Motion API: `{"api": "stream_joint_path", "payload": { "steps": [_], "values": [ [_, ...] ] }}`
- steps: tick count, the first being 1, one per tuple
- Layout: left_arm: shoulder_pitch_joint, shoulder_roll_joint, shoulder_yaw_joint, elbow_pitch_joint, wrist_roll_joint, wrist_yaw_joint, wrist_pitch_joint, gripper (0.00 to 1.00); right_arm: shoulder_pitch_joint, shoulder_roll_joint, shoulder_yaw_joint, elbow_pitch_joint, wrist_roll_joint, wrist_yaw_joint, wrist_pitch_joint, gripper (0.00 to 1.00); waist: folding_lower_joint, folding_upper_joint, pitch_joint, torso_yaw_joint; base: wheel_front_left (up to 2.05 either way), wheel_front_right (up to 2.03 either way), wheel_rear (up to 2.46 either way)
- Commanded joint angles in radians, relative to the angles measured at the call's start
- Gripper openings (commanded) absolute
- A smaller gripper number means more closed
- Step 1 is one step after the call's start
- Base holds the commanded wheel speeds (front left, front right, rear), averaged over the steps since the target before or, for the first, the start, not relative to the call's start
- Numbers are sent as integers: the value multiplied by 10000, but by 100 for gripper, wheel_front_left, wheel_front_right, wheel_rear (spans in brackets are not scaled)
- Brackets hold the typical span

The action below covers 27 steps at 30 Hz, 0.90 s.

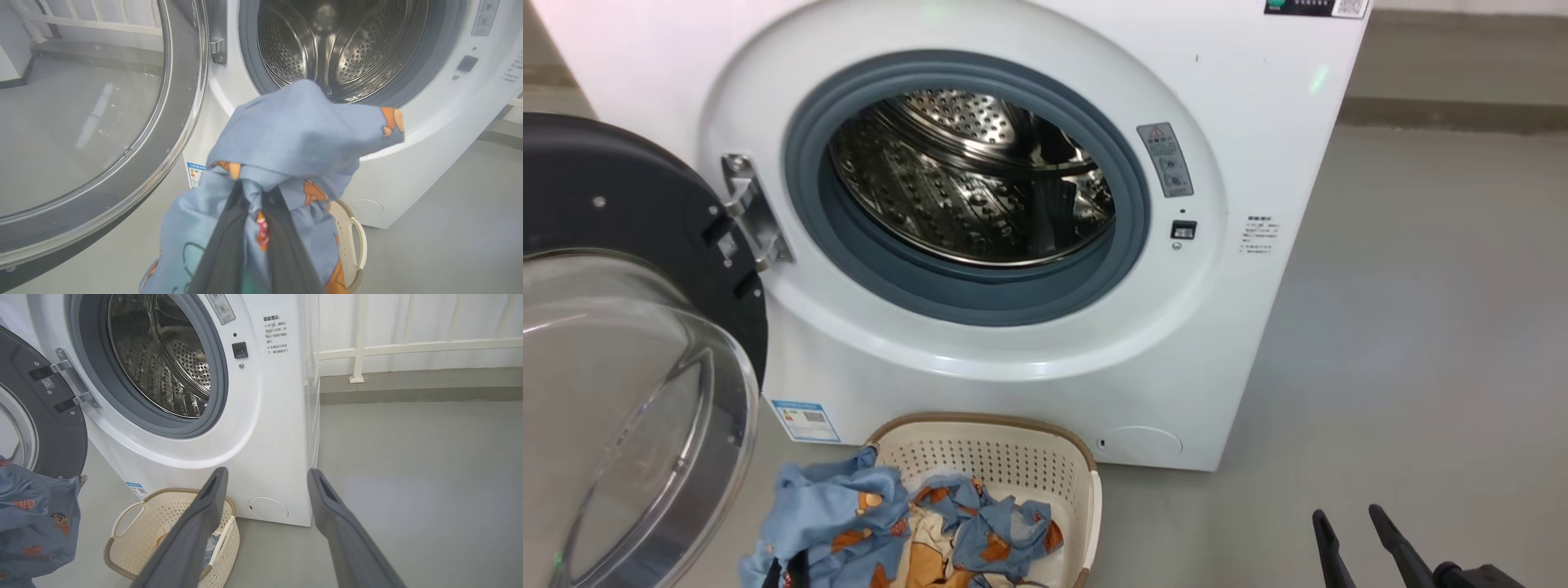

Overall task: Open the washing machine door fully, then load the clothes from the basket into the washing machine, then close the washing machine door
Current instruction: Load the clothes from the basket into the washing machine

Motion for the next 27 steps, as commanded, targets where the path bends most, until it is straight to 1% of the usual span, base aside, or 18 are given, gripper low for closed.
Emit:
{"api": "stream_joint_path", "payload": {
  "steps": [1, 5, 18, 27],
  "values": [
    [-147, 105, 307, -413, 114, -103, -105, 0, -79, -72, 195, -250, -97, 16, -118, 100, 0, 0, -176, 128, 0, 0, 0],
    [-66, 103, 198, -669, 220, -171, -105, 0, -85, -28, 234, -287, -124, 16, -118, 100, 0, 0, -232, 86, 0, 0, 0],
    [101, 120, 216, -1443, 264, -144, -105, 0, -33, 87, 227, -340, -197, 16, -118, 100, 0, 0, -92, -155, 0, 0, 0],
    [-247, 131, 56, -1675, 168, -255, -76, 0, -214, 137, 318, -318, -191, 16, -118, 100, 0, 0, 236, -563, 0, 0, 0]
  ]
}}
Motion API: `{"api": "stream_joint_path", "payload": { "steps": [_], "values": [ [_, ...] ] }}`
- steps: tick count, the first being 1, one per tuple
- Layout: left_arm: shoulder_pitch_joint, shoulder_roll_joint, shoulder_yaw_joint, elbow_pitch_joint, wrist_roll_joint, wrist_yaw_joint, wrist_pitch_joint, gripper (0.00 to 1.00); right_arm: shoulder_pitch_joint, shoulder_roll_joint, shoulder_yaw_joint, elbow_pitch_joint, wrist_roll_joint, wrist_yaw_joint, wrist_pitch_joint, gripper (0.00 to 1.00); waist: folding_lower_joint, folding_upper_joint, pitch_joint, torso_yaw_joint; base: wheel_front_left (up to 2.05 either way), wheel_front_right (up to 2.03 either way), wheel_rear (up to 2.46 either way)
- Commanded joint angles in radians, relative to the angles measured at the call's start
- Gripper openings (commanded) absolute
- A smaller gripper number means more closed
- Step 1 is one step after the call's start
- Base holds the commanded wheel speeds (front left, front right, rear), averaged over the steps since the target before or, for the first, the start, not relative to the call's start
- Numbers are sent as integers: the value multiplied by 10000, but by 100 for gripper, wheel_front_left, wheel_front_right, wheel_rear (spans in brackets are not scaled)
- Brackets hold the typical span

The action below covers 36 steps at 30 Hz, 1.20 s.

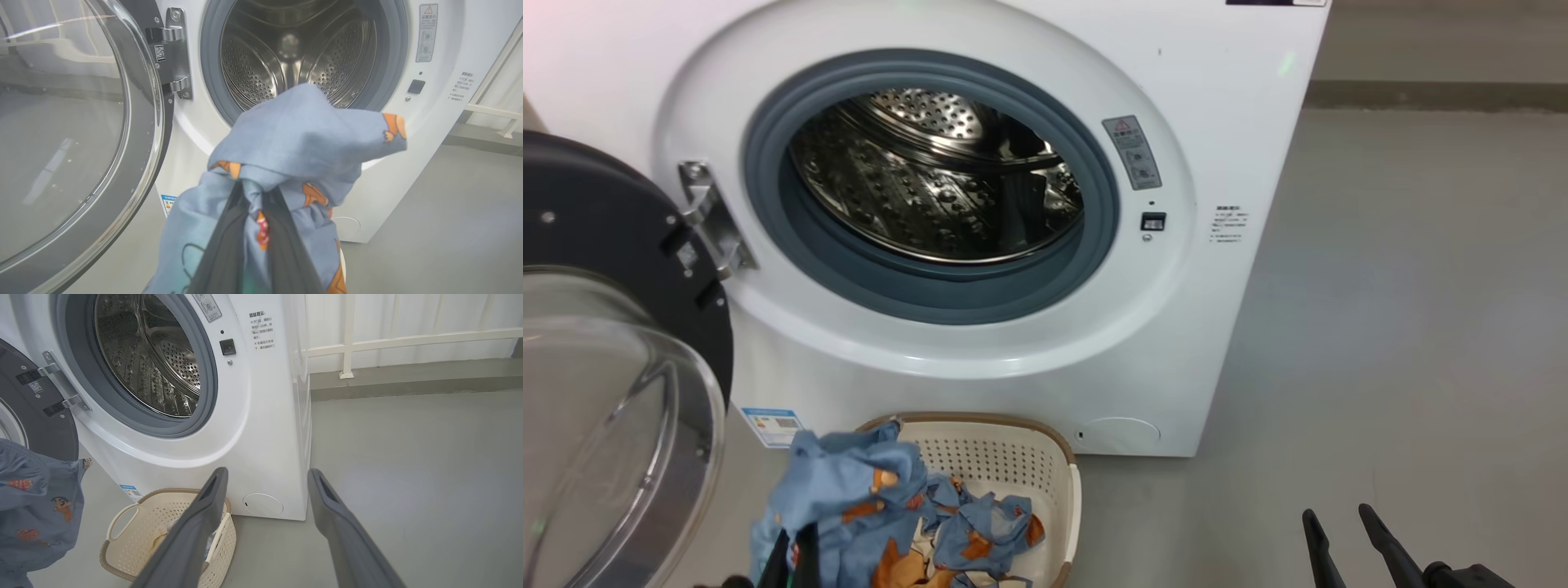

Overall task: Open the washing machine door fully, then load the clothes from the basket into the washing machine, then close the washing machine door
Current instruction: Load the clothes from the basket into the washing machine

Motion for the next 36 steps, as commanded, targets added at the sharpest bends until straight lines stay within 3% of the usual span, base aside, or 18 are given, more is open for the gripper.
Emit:
{"api": "stream_joint_path", "payload": {
  "steps": [1, 7, 13, 27, 36],
  "values": [
    [-570, 69, 278, -326, -22, -11, -61, 0, -309, -63, 285, -249, -98, 16, -118, 100, 0, 0, 139, -147, 0, 0, 0],
    [-1508, 79, 361, 13, -295, -72, -43, 0, -490, -25, 390, -242, -51, 16, -118, 100, 0, 0, 539, -571, 0, 0, 0],
    [-3475, 208, 640, 1018, -485, -27, -56, 0, -977, 5, 480, -255, 12, 16, -118, 100, 0, 0, 1341, -1265, 0, 0, 0],
    [-8072, 1663, 1007, 4128, -195, -51, 90, 0, -1898, 40, 1258, -58, 216, 16, -118, 100, 0, 0, 3152, -2980, 0, 0, 0],
    [-10593, 2236, 1146, 6658, -211, -1, 93, 0, -2559, -43, 1940, 3, 349, 16, -118, 100, 0, 0, 4372, -3781, 0, 0, 0]
  ]
}}
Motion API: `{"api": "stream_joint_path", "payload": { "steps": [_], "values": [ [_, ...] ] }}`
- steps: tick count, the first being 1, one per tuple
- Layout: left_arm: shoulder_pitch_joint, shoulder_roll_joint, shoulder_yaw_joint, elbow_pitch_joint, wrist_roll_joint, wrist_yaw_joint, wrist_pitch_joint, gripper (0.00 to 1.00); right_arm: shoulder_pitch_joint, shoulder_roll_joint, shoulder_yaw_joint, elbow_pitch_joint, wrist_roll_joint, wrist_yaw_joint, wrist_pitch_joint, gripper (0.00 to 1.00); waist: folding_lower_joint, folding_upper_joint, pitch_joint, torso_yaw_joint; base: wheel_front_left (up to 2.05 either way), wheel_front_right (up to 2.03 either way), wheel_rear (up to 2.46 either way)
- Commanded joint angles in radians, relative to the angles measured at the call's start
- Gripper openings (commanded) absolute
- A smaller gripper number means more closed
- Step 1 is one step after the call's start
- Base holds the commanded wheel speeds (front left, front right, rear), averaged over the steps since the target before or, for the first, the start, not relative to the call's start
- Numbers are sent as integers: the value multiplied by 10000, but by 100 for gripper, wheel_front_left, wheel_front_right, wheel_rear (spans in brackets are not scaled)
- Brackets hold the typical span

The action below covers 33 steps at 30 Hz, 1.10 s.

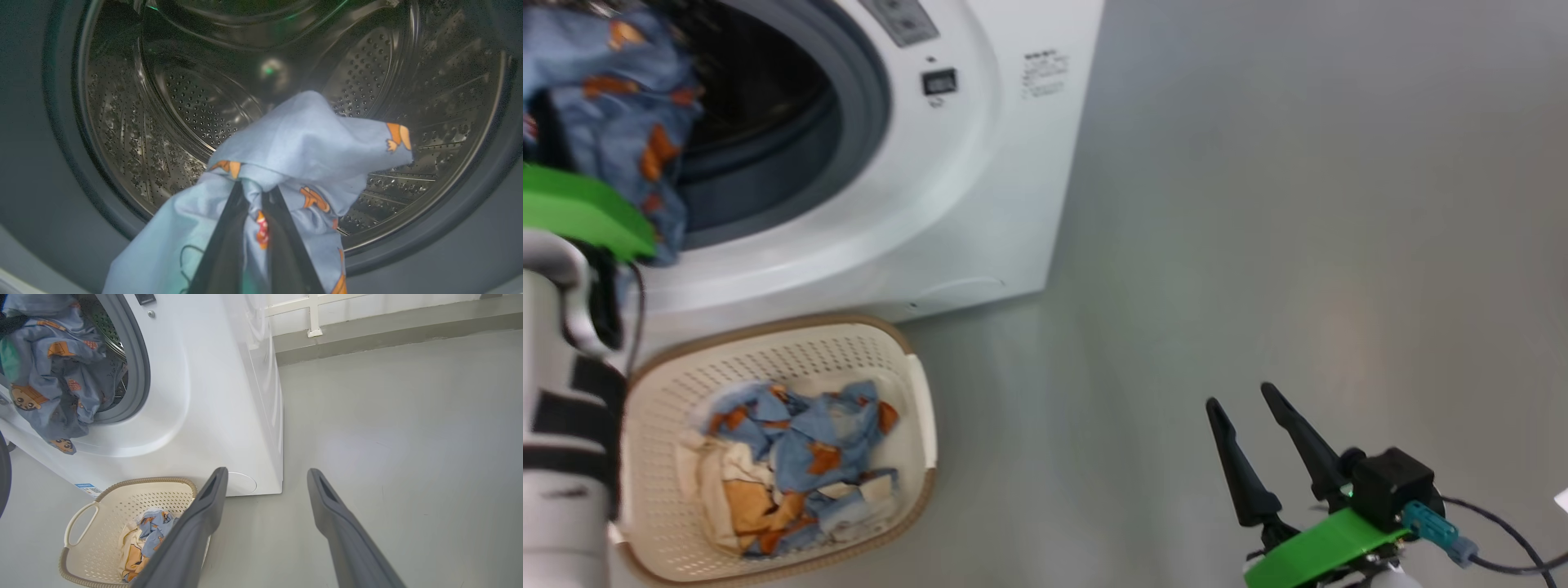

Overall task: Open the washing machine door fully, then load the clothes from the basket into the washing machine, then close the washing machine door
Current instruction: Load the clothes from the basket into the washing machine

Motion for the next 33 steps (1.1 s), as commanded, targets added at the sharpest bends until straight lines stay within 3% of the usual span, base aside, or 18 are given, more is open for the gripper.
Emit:
{"api": "stream_joint_path", "payload": {
  "steps": [1, 7, 17, 24, 33],
  "values": [
    [-503, 605, 202, 60, 68, 25, -54, 0, -252, -84, 338, -190, 111, 16, -118, 100, 0, -1, 989, -882, 0, 0, 0],
    [-2143, 1054, 242, 1559, -22, -229, -105, 0, -651, -173, 712, -235, 241, 16, -118, 100, 0, -1, 1865, -1343, 0, 0, 0],
    [-4590, 1827, -39, 2694, 335, -46, -177, 0, -837, -301, 990, -244, 409, 16, -118, 100, 0, -1, 2972, -1721, 0, 0, 0],
    [-5748, 1994, -247, 2209, 698, 232, -233, 0, -936, -213, 1153, -344, 527, 16, -118, 100, 0, -1, 3548, -1788, 0, 0, 0],
    [-5788, 2155, 113, 635, 973, 745, -237, 0, -976, -214, 1171, -389, 545, 16, -118, 100, 0, -1, 3742, -1744, 0, 0, 0]
  ]
}}
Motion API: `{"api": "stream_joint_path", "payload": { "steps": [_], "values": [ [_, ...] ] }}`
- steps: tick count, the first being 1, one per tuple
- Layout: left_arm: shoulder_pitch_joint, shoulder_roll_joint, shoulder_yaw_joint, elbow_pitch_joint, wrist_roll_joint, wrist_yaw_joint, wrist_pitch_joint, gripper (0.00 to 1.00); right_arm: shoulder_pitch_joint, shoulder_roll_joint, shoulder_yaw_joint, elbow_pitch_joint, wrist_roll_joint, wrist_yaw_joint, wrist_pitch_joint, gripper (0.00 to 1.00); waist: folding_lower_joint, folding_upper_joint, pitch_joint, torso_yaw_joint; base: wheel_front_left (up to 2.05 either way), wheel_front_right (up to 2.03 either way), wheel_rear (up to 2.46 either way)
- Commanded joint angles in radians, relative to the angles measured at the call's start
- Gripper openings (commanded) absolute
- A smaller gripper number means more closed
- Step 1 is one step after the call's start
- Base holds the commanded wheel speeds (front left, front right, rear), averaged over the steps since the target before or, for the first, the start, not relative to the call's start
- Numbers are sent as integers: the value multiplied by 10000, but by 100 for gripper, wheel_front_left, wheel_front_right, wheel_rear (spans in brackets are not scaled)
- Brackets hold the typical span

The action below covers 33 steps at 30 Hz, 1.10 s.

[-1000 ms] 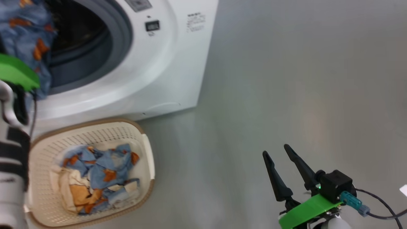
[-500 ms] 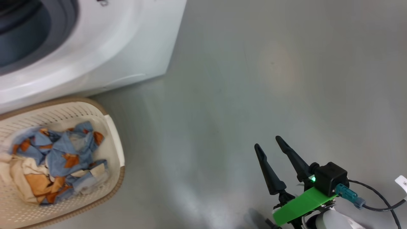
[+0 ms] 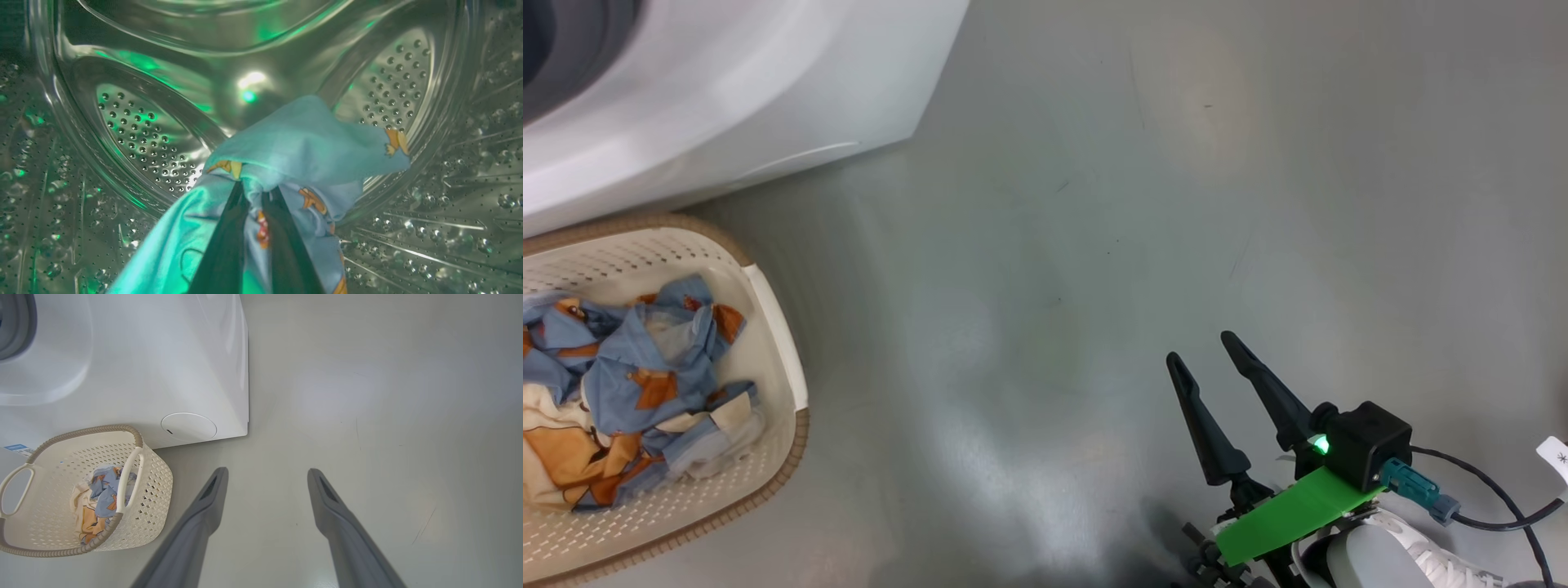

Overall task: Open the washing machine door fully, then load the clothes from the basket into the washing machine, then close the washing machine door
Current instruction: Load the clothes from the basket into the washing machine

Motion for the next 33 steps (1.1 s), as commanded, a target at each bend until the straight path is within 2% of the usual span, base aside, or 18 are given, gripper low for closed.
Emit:
{"api": "stream_joint_path", "payload": {
  "steps": [1, 16, 28, 29, 30, 31, 33],
  "values": [
    [-107, 524, 99, -488, 152, 108, -59, 0, 131, -81, 220, -193, 61, 16, -118, 100, 0, 0, 13, 25, 0, 0, 0],
    [36, 437, 439, -1758, 578, 136, -60, 0, 99, -63, 339, -121, 134, 16, -118, 100, 0, 0, 179, -76, 0, 0, 0],
    [27, 482, 145, 314, 927, 67, -60, 2, 84, -58, 284, -63, 95, 16, -118, 100, 0, 0, 84, 24, 0, 0, 0],
    [-32, 467, 150, 478, 901, 65, -60, 25, 91, -63, 281, -62, 91, 16, -118, 100, 0, 0, 73, 31, 0, 0, 0],
    [-110, 462, 95, 751, 939, 113, -60, 93, 107, -66, 277, -55, 92, 16, -118, 100, 0, 0, 40, 51, 0, 0, 0],
    [-138, 443, 88, 915, 928, 132, -60, 100, 116, -70, 276, -45, 95, 16, -118, 100, 0, 0, 16, 62, 0, 0, 0],
    [-195, 414, 41, 1188, 943, 176, -60, 100, 135, -70, 261, -17, 112, 16, -118, 100, 0, 0, -45, 90, 0, 0, 0]
  ]
}}
